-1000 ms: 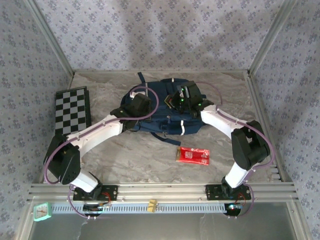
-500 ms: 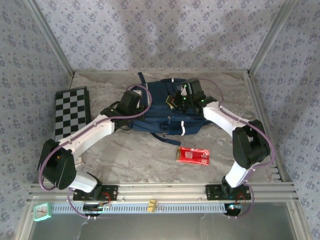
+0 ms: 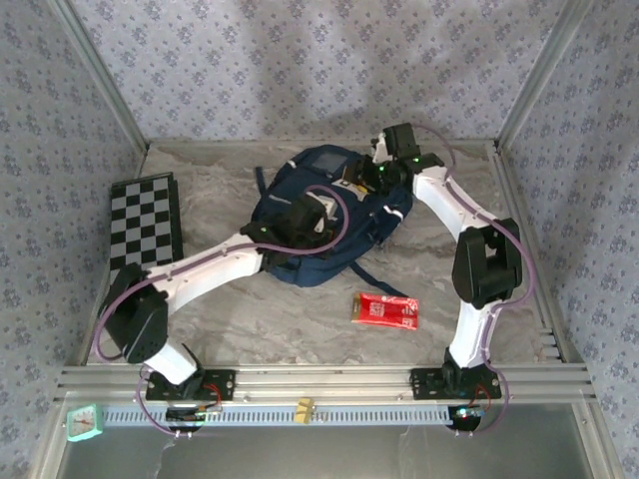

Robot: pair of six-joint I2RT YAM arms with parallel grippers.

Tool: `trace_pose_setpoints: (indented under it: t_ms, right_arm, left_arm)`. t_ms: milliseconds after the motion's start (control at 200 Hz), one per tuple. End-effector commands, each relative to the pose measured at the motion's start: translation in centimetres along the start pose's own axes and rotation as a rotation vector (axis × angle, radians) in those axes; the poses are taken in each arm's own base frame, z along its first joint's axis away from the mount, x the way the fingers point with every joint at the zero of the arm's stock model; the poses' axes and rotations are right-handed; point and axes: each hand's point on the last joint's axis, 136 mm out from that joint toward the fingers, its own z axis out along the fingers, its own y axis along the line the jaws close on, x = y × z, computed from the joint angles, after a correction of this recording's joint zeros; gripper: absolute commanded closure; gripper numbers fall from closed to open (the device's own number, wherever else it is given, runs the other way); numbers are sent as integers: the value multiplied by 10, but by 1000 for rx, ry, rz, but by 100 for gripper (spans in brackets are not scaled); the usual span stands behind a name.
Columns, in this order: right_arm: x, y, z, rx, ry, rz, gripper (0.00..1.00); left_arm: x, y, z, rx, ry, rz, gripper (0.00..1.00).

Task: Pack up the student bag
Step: Unzip the student bag at the top-center of the table.

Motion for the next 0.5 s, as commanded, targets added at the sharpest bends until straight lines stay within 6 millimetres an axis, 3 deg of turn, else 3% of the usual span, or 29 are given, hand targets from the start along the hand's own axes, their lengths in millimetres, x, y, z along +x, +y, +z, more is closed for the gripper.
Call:
trace_pose_setpoints:
  t_ms: [0,75,175,290,495]
  right_arm:
    - [2,14,-24,-39,-14,-29,47]
    - [18,12,-35,-41,-20,19,41]
    - [42,14,-42,-49,-31,92,40]
    - [70,14,-37,-34,-13,168,41]
    - [89,13,-17,6,-30,229,49]
  left_arm:
    - [-17,5,-1,-30,-16,3,100]
    - [-19,6,-3,-29,-19,16,100]
    - [-20,1,-4,4,-27,36,100]
    - [-20,-1,-2,14,-32,38,100]
    - [-21,-1,-2,19,-36,49,100]
